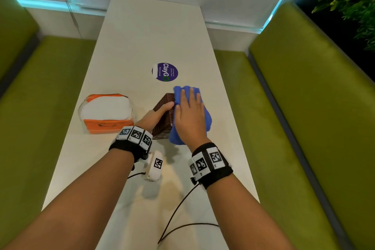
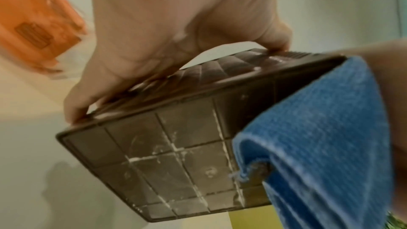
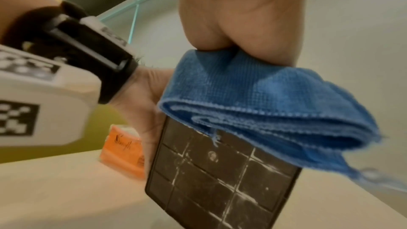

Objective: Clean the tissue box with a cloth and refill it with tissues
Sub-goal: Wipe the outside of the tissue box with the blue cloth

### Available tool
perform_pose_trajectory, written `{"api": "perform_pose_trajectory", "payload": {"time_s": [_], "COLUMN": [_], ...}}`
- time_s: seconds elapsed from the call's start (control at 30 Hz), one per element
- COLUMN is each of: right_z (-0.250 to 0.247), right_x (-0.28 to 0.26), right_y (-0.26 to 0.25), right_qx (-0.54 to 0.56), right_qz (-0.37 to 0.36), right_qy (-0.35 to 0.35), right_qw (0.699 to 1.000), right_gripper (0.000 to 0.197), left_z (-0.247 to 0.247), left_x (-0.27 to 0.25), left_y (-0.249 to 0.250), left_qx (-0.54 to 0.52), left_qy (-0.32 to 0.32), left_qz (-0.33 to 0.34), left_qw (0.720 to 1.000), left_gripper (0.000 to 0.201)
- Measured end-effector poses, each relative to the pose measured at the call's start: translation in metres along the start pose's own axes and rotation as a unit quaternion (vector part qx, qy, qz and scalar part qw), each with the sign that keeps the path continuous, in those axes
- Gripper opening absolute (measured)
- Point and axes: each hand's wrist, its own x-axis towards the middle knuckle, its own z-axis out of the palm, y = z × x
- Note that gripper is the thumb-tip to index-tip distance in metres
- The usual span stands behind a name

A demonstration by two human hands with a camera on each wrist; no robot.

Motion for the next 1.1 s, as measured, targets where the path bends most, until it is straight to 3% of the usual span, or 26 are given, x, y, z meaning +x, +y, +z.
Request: {"api": "perform_pose_trajectory", "payload": {"time_s": [0.1, 0.2, 0.27, 0.33, 0.4, 0.47, 0.63, 0.7, 0.8, 0.9, 1.0, 1.03, 1.1], "right_z": [-0.003, -0.004, -0.007, -0.009, -0.008, -0.005, -0.002, -0.001, -0.002, -0.013, -0.024, -0.027, -0.033], "right_x": [0.003, 0.017, 0.027, 0.032, 0.029, 0.021, 0.004, 0.007, 0.019, 0.027, 0.027, 0.026, 0.021], "right_y": [0.003, 0.015, 0.021, 0.020, 0.012, 0.002, -0.002, 0.003, 0.014, 0.025, 0.029, 0.031, 0.035], "right_qx": [0.025, 0.072, 0.181, 0.202, 0.114, 0.034, 0.035, 0.045, 0.080, 0.256, 0.361, 0.382, 0.448], "right_qz": [-0.050, 0.041, 0.131, 0.166, 0.142, 0.074, -0.046, -0.035, 0.038, 0.119, 0.145, 0.150, 0.173], "right_qy": [-0.018, -0.004, -0.005, -0.019, -0.019, -0.006, -0.025, -0.010, -0.002, -0.043, -0.099, -0.108, -0.127], "right_qw": [0.998, 0.997, 0.975, 0.965, 0.983, 0.997, 0.998, 0.998, 0.996, 0.958, 0.916, 0.905, 0.868], "right_gripper": [0.053, 0.050, 0.045, 0.042, 0.045, 0.050, 0.054, 0.055, 0.053, 0.048, 0.047, 0.047, 0.046], "left_z": [0.001, 0.002, 0.003, 0.001, -0.001, -0.001, 0.000, 0.001, 0.000, 0.001, 0.000, -0.001, -0.007], "left_x": [-0.002, -0.014, -0.010, -0.004, 0.000, -0.001, 0.001, 0.000, 0.000, 0.001, -0.003, -0.004, 0.001], "left_y": [0.003, 0.009, 0.007, 0.004, 0.000, 0.000, 0.002, 0.003, 0.004, 0.003, -0.001, -0.002, -0.006], "left_qx": [0.033, 0.030, 0.007, -0.008, -0.005, 0.014, 0.034, 0.023, -0.001, -0.023, -0.048, -0.058, -0.088], "left_qy": [0.032, 0.049, 0.058, 0.058, 0.058, 0.057, 0.053, 0.043, 0.043, 0.048, 0.031, 0.010, -0.041], "left_qz": [-0.002, -0.007, -0.009, -0.013, -0.013, -0.018, -0.003, -0.003, -0.008, -0.005, -0.019, -0.017, -0.010], "left_qw": [0.999, 0.998, 0.998, 0.998, 0.998, 0.998, 0.998, 0.999, 0.999, 0.999, 0.998, 0.998, 0.995], "left_gripper": [0.053, 0.037, 0.046, 0.058, 0.074, 0.085, 0.075, 0.065, 0.047, 0.050, 0.041, 0.047, 0.090]}}
